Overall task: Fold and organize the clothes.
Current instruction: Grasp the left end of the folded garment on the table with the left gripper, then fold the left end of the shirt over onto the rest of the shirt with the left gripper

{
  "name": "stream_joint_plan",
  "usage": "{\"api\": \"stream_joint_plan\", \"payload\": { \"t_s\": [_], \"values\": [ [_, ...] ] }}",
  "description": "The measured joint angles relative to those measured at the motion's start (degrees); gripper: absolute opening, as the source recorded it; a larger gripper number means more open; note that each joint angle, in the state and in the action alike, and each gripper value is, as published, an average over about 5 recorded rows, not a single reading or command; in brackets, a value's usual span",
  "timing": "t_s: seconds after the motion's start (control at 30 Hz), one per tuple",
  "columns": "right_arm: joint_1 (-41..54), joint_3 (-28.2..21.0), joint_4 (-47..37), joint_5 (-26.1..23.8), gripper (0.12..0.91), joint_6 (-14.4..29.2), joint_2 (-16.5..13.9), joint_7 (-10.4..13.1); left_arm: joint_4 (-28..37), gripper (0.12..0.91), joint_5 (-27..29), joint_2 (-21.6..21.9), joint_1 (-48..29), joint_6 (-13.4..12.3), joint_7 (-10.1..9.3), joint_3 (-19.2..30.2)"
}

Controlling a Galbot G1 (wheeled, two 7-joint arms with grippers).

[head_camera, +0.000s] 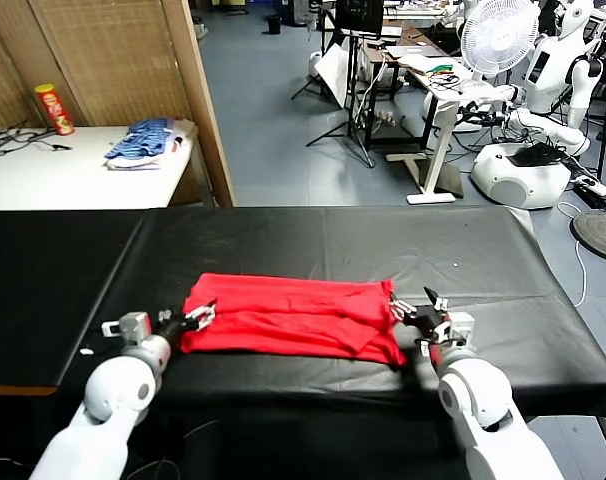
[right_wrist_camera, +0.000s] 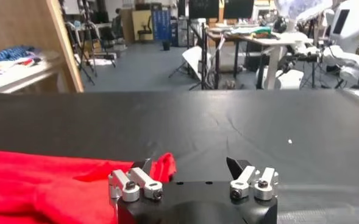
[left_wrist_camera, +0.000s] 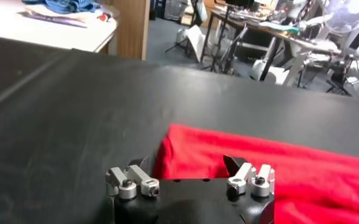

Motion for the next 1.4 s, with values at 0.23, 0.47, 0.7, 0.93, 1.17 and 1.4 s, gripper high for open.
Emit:
{"api": "stream_joint_plan", "payload": {
  "t_s": [0.23,0.47,0.7,0.93,1.17,1.4],
  "values": [
    [-0.02,-0.02,0.52,-0.91,0.798,0.19,-0.13,-0.4,-1.57,0.449,4.43,-1.61,2.45,-1.85,1.13,0.35],
    [-0.71,-0.1,1.96,-2.04,0.798,0.2,-0.01,-0.96,-1.69,0.165,9.48,-2.01,2.22,-2.09,2.13,0.66],
    [-1.85,1.28,4.19,-1.97,0.798,-0.47,-0.06,-0.24,-0.2,0.163,21.57,1.42,3.06,-3.56,4.67,-1.07],
    [-2.94,1.65,5.51,-1.96,0.798,-0.55,0.61,-0.19,-0.37,0.163,28.04,10.71,5.91,-3.44,4.13,-6.16],
    [-3.99,1.2,5.99,-3.16,0.798,-0.67,1.51,0.03,-5.81,0.163,23.85,12.0,6.09,0.94,-0.11,-5.07],
    [-5.13,2.15,6.16,-3.72,0.798,-0.74,2.21,0.7,-12.41,0.163,16.12,5.65,2.18,5.86,-2.53,2.99]
  ]
}}
